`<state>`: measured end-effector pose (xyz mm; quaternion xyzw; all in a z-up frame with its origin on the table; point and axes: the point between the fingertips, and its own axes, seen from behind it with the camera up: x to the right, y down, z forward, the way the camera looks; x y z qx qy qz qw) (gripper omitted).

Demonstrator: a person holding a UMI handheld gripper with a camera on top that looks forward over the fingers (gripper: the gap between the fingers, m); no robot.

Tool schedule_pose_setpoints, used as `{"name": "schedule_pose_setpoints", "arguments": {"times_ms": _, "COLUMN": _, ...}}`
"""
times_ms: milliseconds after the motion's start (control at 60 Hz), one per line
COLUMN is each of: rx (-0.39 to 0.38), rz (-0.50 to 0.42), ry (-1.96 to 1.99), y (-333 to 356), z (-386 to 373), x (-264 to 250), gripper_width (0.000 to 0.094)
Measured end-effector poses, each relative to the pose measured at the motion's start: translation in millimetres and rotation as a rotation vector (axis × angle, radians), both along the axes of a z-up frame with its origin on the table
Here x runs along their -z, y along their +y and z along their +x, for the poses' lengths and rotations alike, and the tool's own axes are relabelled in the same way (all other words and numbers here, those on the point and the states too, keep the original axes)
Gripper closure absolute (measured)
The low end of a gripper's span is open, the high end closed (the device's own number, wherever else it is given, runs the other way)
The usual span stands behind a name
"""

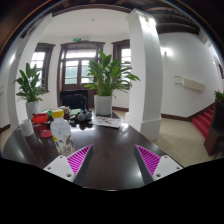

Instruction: Pour water

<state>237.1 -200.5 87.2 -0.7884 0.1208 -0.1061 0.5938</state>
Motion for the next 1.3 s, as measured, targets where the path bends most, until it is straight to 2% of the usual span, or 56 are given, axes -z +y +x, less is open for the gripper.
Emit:
{"name": "schedule_pose_setpoints", "arguments": {"times_ms": 150, "rx": -0.14, "rz": 0.001, "ry": 0.033, "y": 9.4, "z": -39.5, "x": -0.3, "gripper_width": 0.0086}}
{"name": "schedule_pose_setpoints", "arguments": {"times_ms": 283, "rx": -0.278, "rz": 0.023, "ry": 0.055, "y": 60.9, "z": -80.4, "x": 4.3, "gripper_width": 0.0088}}
{"name": "schedule_pose_setpoints", "arguments": {"times_ms": 417, "rx": -0.363, "rz": 0.033, "ry": 0.034, "y": 90.6, "z": -129.2, "x": 9.1, "gripper_width": 0.0084}}
{"name": "schedule_pose_setpoints", "arguments": {"times_ms": 650, "rx": -0.374, "rz": 0.029, "ry": 0.026, "y": 140.5, "z": -154.9, "x": 17.2, "gripper_width": 0.0095}}
{"name": "schedule_pose_setpoints", "arguments": {"times_ms": 783, "rx": -0.348, "rz": 0.046, "ry": 0.005, "y": 159.7, "z": -148.4, "x": 17.0, "gripper_width": 0.0126}}
{"name": "schedule_pose_setpoints", "arguments": {"times_ms": 850, "rx": -0.339, "rz": 0.059, "ry": -0.006, "y": 163.9, "z": -147.2, "x": 16.5, "gripper_width": 0.0356}}
{"name": "schedule_pose_setpoints", "arguments": {"times_ms": 883, "rx": -0.335, "rz": 0.06, "ry": -0.003, "y": 163.7, "z": -147.2, "x": 16.9, "gripper_width": 0.0357}}
{"name": "schedule_pose_setpoints", "arguments": {"times_ms": 983, "rx": -0.319, "rz": 0.062, "ry": 0.003, "y": 164.4, "z": -147.7, "x": 17.9, "gripper_width": 0.0452}}
{"name": "schedule_pose_setpoints", "arguments": {"times_ms": 1000, "rx": -0.318, "rz": 0.063, "ry": 0.001, "y": 164.3, "z": -147.7, "x": 17.3, "gripper_width": 0.0437}}
{"name": "schedule_pose_setpoints", "arguments": {"times_ms": 1017, "rx": -0.317, "rz": 0.061, "ry": -0.003, "y": 164.4, "z": -147.6, "x": 17.6, "gripper_width": 0.0491}}
{"name": "schedule_pose_setpoints", "arguments": {"times_ms": 1100, "rx": -0.321, "rz": 0.043, "ry": -0.019, "y": 167.4, "z": -147.1, "x": 17.6, "gripper_width": 0.0533}}
{"name": "schedule_pose_setpoints", "arguments": {"times_ms": 1300, "rx": -0.348, "rz": -0.002, "ry": -0.106, "y": 174.3, "z": -159.2, "x": 16.9, "gripper_width": 0.0533}}
